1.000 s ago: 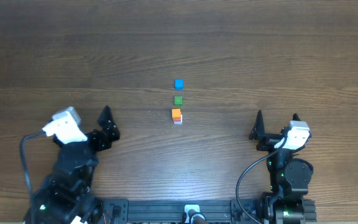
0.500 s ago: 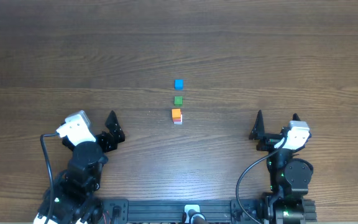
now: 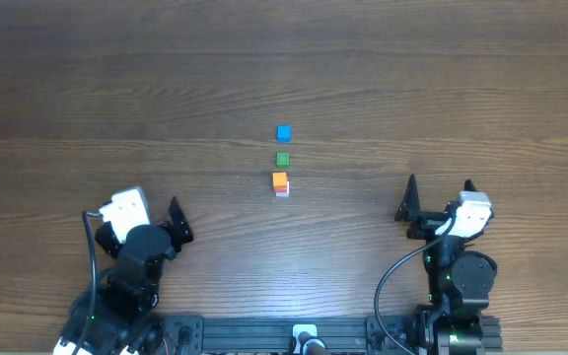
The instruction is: Stack Cubes
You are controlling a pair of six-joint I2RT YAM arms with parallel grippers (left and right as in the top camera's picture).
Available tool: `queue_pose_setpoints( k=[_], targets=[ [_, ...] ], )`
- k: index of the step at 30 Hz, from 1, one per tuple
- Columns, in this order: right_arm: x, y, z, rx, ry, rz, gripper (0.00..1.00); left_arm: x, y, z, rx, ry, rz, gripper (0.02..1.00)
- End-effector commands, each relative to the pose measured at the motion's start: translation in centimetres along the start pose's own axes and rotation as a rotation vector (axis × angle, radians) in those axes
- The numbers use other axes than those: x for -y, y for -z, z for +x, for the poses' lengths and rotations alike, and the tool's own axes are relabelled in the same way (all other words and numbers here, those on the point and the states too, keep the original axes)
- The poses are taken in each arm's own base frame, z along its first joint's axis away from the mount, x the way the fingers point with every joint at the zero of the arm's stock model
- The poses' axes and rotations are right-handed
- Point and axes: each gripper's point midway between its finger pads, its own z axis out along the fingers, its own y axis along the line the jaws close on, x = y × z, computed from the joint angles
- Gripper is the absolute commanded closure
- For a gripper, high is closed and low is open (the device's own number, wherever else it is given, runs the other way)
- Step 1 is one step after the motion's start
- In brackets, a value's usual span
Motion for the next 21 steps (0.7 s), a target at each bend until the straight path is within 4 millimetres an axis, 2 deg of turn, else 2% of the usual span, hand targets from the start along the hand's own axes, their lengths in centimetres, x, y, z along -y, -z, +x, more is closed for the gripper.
queue_pose_setpoints(
  k=[1, 4, 9, 13, 21],
  targets=[
    [0.3, 0.0, 0.1, 0.002, 0.007, 0.015, 0.009, 2.6, 0.4, -0.3, 0.008, -0.189, 0.158, 0.02],
    [0.3, 0.0, 0.1, 0.002, 0.007, 0.015, 0.007, 3.6, 0.7, -1.2, 0.04, -0.22, 0.231, 0.018],
    [0.3, 0.0, 0.1, 0.002, 0.007, 0.015, 0.007, 3.7, 0.9, -2.4, 0.076, -0.179, 0.272, 0.018],
    [0.3, 0.0, 0.1, 0.002, 0.007, 0.015, 0.007, 4.6, 1.6, -3.4, 0.136, -0.278, 0.353, 0.018],
    [0.3, 0.0, 0.1, 0.002, 0.007, 0.015, 0.009, 2.9, 2.0, -4.9, 0.21, -0.237, 0.304, 0.018]
  ],
)
